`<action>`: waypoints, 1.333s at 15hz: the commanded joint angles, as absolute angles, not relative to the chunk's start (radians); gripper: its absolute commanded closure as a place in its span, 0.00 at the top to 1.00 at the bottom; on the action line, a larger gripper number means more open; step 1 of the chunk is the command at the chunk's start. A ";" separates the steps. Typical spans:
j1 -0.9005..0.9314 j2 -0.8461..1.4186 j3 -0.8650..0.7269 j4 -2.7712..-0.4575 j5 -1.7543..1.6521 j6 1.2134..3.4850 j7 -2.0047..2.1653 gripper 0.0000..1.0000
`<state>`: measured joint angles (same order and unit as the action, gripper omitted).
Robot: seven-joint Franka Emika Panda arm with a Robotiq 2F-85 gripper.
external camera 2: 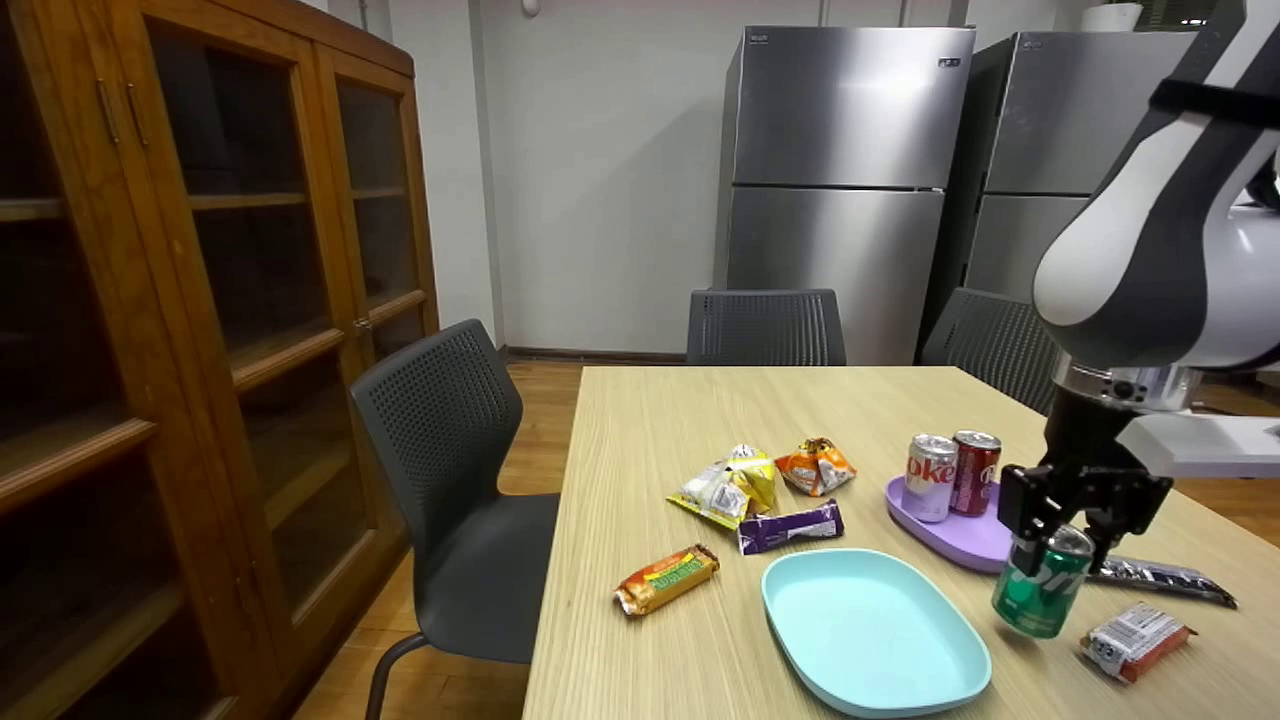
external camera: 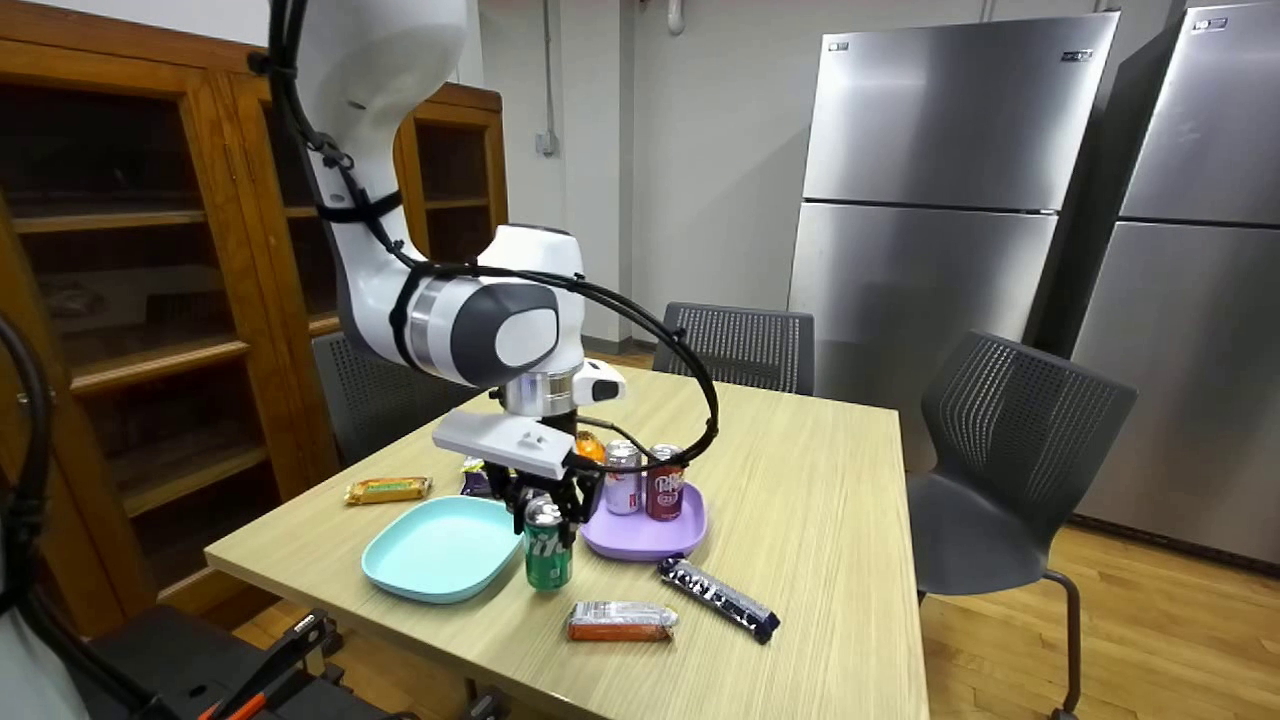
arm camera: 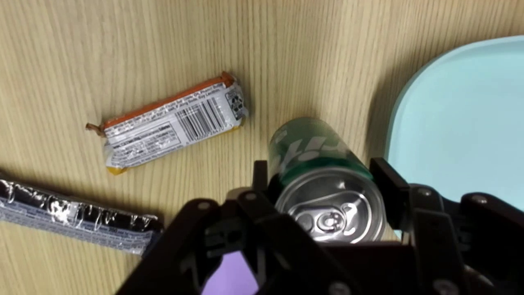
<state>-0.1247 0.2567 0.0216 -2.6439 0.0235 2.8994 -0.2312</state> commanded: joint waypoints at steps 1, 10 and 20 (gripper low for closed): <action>-0.173 0.175 0.070 -2.641 0.078 2.857 -0.295 0.38; -0.161 0.234 0.031 -2.499 0.082 2.846 -0.272 0.38; -0.147 0.386 -0.024 -2.334 0.057 2.829 -0.202 0.38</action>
